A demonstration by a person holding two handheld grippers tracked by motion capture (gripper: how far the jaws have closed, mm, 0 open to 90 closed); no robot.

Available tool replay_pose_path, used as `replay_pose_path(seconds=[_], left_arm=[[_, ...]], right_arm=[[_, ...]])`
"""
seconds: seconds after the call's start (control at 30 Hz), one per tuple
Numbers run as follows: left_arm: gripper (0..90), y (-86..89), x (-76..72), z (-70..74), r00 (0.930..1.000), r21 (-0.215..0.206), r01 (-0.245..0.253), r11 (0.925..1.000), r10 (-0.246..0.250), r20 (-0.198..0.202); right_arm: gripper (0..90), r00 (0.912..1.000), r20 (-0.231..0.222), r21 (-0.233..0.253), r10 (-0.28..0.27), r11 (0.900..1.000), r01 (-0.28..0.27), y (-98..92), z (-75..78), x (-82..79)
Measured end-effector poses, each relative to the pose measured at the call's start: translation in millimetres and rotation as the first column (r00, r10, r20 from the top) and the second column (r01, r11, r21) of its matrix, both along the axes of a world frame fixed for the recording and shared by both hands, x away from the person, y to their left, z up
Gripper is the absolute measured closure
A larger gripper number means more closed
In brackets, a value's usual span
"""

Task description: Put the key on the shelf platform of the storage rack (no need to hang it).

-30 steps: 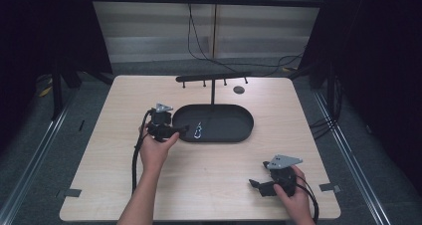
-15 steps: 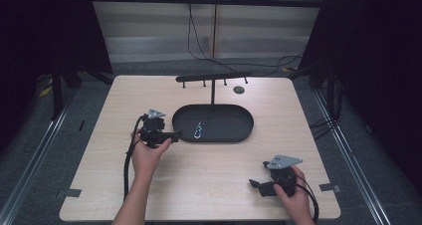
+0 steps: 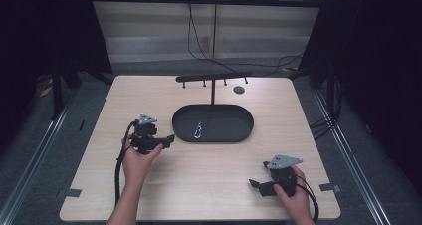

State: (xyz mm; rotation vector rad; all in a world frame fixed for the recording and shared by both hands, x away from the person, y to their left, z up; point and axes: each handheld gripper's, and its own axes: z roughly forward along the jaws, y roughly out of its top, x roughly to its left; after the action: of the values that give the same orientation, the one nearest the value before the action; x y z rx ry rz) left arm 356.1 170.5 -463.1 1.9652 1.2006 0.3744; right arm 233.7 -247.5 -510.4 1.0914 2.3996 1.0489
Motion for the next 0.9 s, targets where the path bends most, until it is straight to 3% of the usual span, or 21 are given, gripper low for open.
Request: replay_pose_path(seconds=[0.27,0.9], left_arm=[[24.3,7.9,-5.4,-4.9,0.9998,0.018,0.021,0.9996,-0.021,-0.003],[24.2,26.9,-22.6,-17.6,0.9999,0.05,0.017,0.9986,-0.017,-0.004]], right_arm=[[15.4,1.0,0.0,0.0,0.0,1.0,0.0,0.0,0.0,0.0],[15.4,1.0,0.0,0.0,0.0,1.0,0.0,0.0,0.0,0.0]])
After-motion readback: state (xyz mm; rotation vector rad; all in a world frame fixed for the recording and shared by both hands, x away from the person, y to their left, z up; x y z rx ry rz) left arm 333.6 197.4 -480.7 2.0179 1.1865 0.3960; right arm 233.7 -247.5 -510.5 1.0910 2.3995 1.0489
